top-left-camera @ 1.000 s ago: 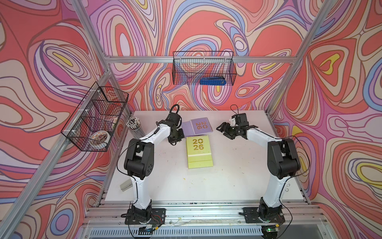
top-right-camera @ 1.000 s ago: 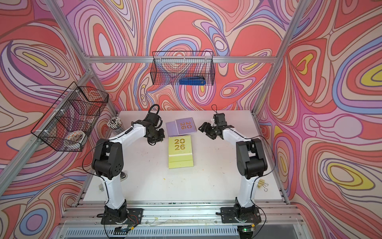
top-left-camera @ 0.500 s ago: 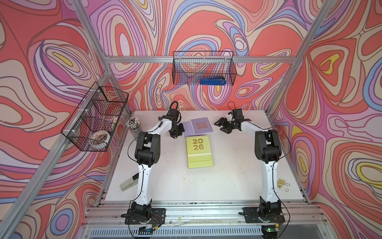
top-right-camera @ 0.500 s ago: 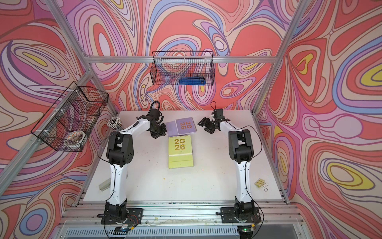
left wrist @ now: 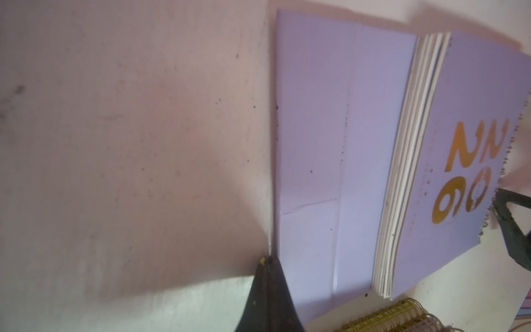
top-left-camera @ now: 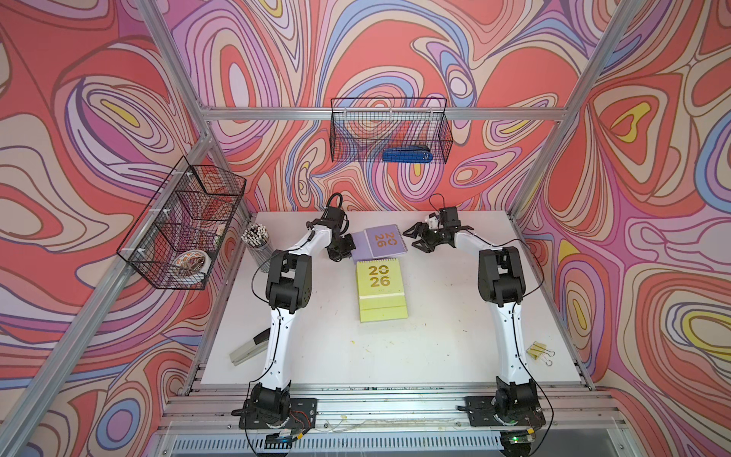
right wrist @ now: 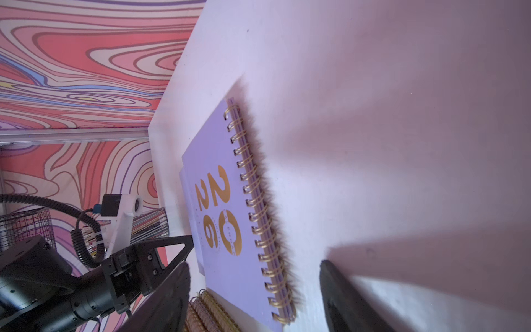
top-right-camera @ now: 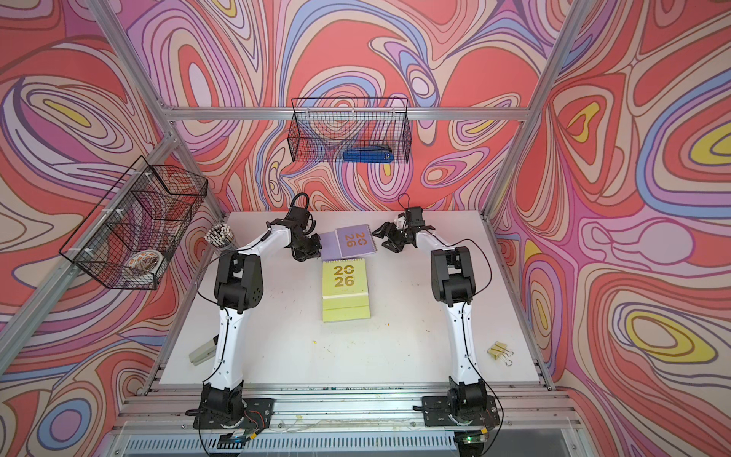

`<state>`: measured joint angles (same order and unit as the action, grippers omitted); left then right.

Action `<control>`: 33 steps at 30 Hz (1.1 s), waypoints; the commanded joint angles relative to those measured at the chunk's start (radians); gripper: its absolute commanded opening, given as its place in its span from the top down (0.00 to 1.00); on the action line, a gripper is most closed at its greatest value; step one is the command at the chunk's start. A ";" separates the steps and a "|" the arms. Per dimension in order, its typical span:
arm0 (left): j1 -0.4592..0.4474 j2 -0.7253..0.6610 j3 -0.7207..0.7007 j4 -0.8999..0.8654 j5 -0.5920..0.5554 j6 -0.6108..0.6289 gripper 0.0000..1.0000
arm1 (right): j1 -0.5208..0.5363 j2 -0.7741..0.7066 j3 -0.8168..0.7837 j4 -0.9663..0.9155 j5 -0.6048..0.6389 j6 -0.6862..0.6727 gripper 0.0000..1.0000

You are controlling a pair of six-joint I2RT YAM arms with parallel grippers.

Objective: Stack the calendars
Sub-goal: Pick up the calendar at the center of the board.

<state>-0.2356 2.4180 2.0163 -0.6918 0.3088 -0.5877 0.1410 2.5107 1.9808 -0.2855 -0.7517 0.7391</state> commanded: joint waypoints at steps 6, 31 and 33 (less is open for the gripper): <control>0.001 0.040 0.005 -0.054 0.028 -0.008 1.00 | 0.060 0.074 -0.038 0.343 -0.191 0.251 0.32; 0.005 -0.104 0.026 -0.111 -0.011 0.025 1.00 | 0.049 -0.062 -0.099 0.584 -0.108 0.370 1.00; 0.011 -0.142 0.019 -0.124 -0.029 0.031 1.00 | 0.049 -0.094 -0.144 0.664 -0.107 0.423 1.00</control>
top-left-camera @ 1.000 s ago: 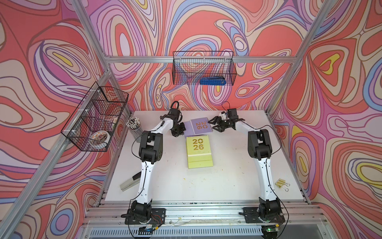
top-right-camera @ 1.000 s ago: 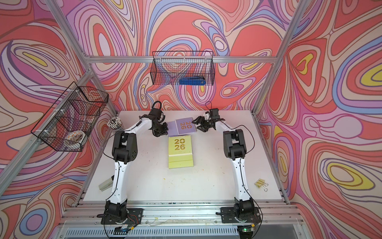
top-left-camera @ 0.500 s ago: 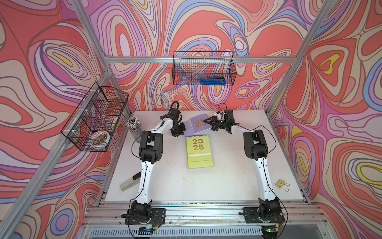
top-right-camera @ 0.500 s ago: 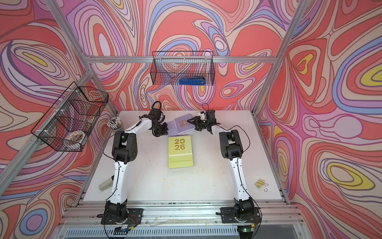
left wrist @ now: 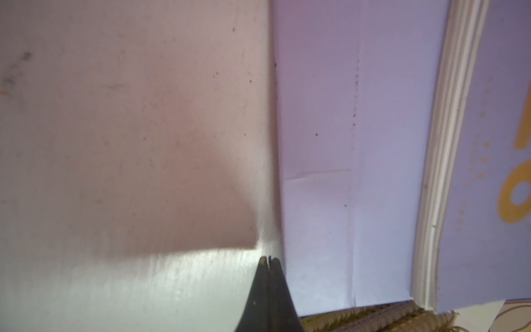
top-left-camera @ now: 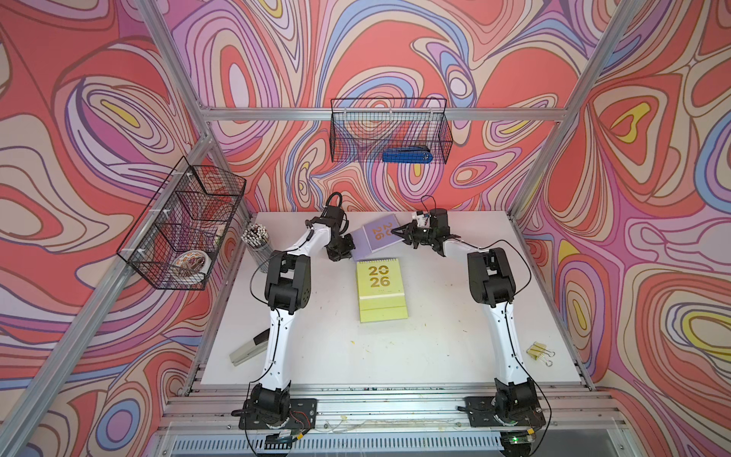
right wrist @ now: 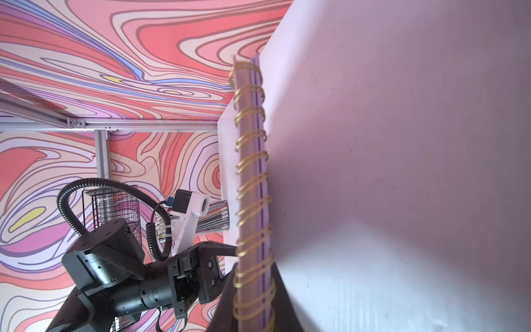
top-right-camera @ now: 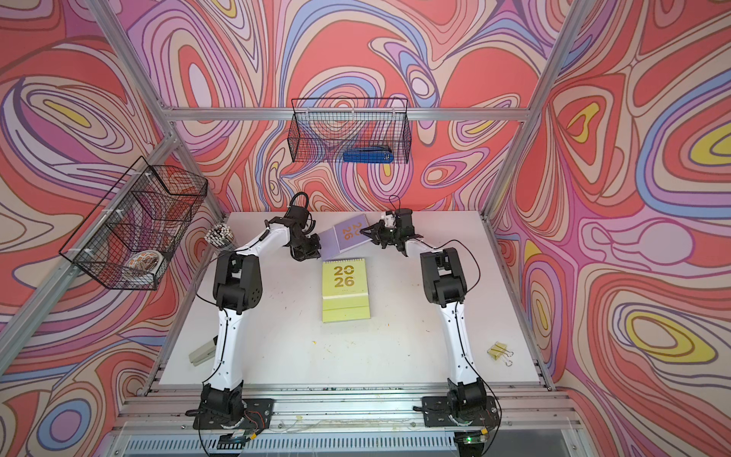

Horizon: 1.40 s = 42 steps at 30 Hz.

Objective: Stack the calendars
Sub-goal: Pick up the calendar at the center of the board, then adjust the calendar.

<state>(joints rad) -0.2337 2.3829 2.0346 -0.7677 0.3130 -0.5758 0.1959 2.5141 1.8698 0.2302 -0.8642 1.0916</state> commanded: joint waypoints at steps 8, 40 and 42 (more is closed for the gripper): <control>0.025 -0.317 -0.086 -0.067 -0.061 0.045 1.00 | -0.006 -0.238 -0.191 0.295 -0.007 0.152 1.00; -0.049 -1.315 -0.849 0.768 0.549 0.451 0.35 | 0.036 -1.364 -0.668 -0.565 0.249 -1.089 1.00; -0.090 -1.314 -0.818 0.733 0.578 0.555 0.34 | 0.041 -1.407 -0.672 -0.582 0.266 -1.176 1.00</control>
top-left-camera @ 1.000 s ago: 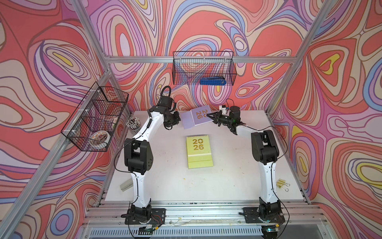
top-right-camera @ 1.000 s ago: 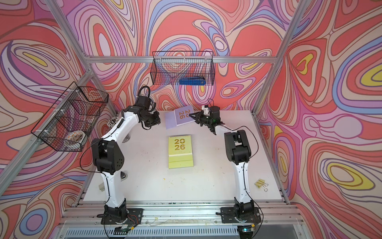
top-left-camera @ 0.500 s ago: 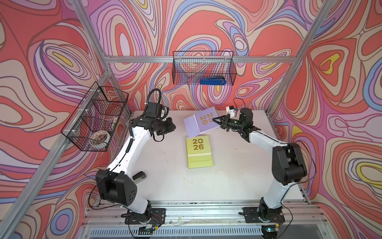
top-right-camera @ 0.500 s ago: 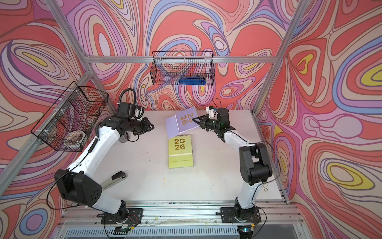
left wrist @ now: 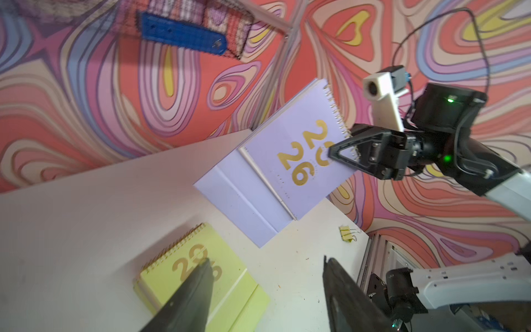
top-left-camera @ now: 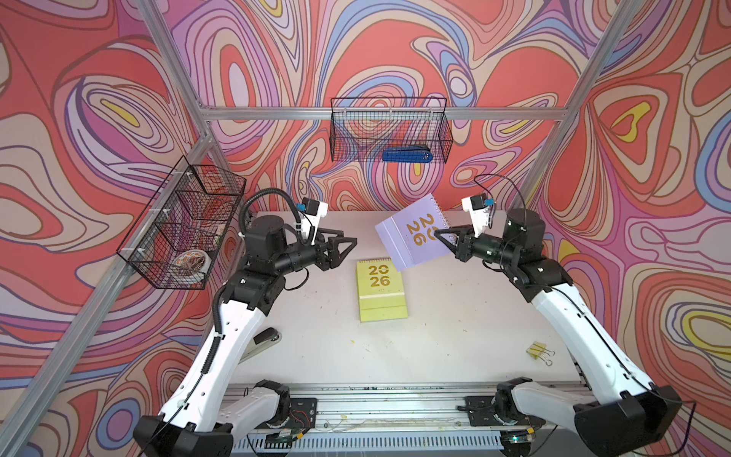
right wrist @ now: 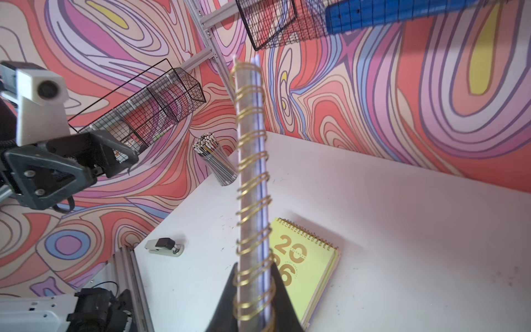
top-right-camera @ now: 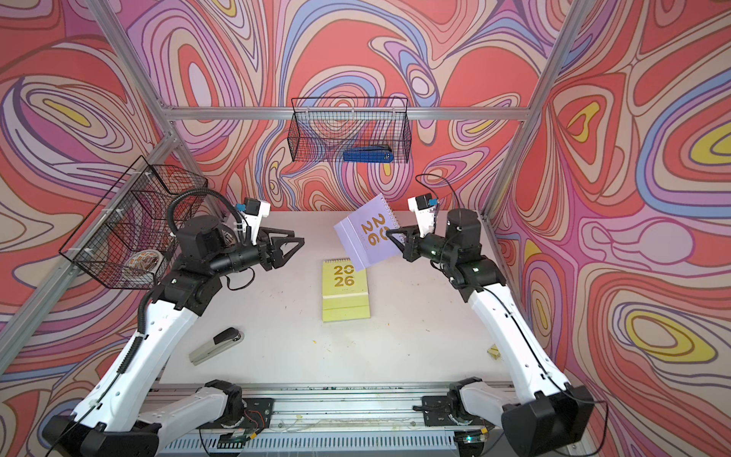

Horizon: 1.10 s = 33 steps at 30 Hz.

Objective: Stack the calendars
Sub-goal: Adjust the calendar.

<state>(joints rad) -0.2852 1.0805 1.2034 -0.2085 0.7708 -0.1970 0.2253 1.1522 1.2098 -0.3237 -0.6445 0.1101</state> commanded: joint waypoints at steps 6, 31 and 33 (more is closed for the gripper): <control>-0.166 0.078 0.191 -0.034 0.122 0.369 0.35 | 0.042 -0.129 -0.013 -0.063 0.074 -0.383 1.00; -0.346 0.326 0.420 -0.225 0.004 0.680 0.39 | 0.108 -0.248 -0.088 -0.101 0.006 -0.717 1.00; -0.359 0.340 0.426 -0.239 -0.001 0.691 0.42 | 0.109 -0.246 -0.089 -0.098 0.006 -0.718 1.00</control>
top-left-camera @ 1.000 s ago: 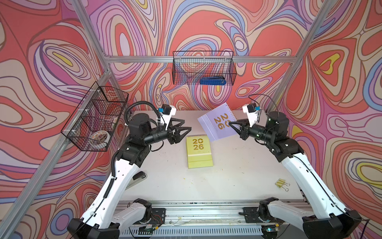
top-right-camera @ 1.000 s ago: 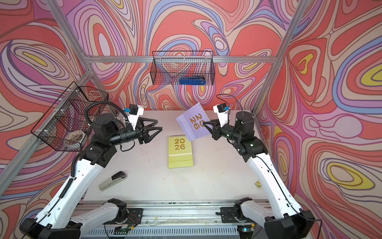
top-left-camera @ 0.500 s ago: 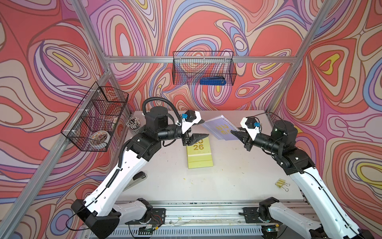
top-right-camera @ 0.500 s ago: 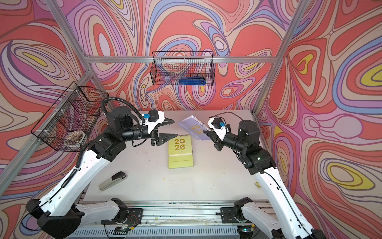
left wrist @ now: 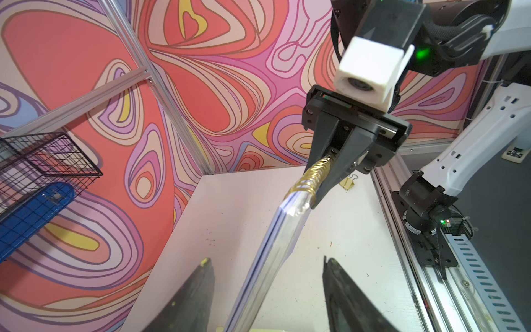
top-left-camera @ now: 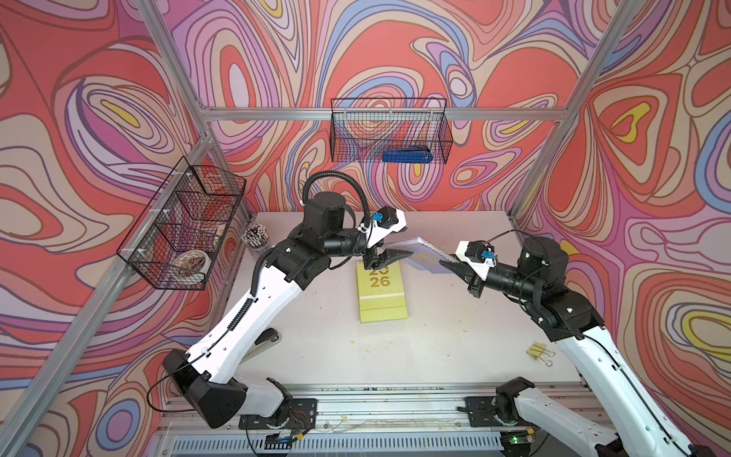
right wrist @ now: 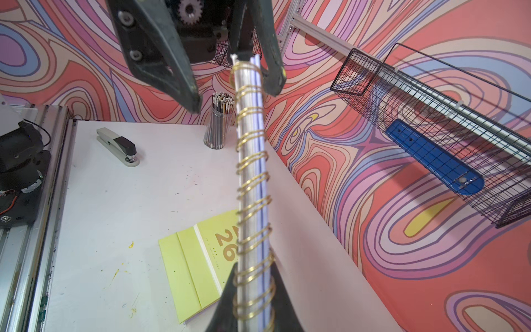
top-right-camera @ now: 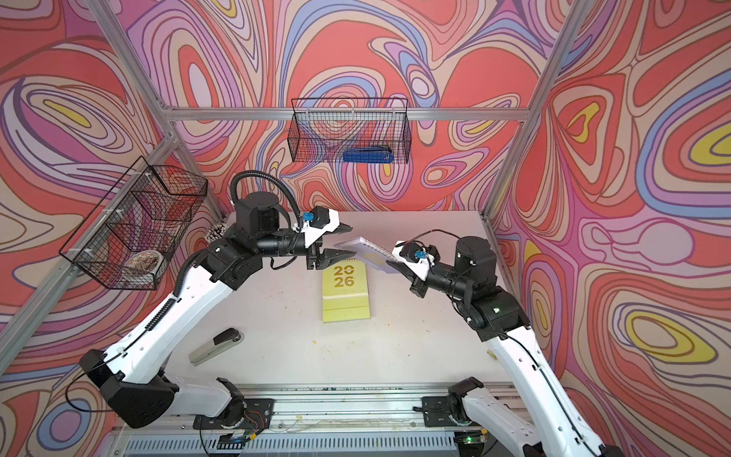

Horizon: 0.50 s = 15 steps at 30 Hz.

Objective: Stack the calendars
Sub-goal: Adjust the calendar.

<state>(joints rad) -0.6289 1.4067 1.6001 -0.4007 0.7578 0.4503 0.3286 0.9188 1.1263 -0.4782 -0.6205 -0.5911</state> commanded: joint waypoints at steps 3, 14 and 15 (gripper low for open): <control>-0.033 0.034 0.039 -0.065 0.009 0.052 0.54 | 0.005 -0.007 -0.005 0.061 -0.024 -0.019 1.00; -0.046 0.076 0.051 -0.029 0.014 0.007 1.00 | 0.007 -0.016 -0.020 0.094 -0.010 -0.027 0.77; -0.046 0.076 0.052 -0.035 0.014 0.011 1.00 | 0.007 -0.021 -0.027 0.101 -0.003 -0.026 0.67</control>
<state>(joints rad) -0.6559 1.4548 1.6241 -0.4412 0.7628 0.5022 0.3210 0.9161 1.1156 -0.4713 -0.6231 -0.6029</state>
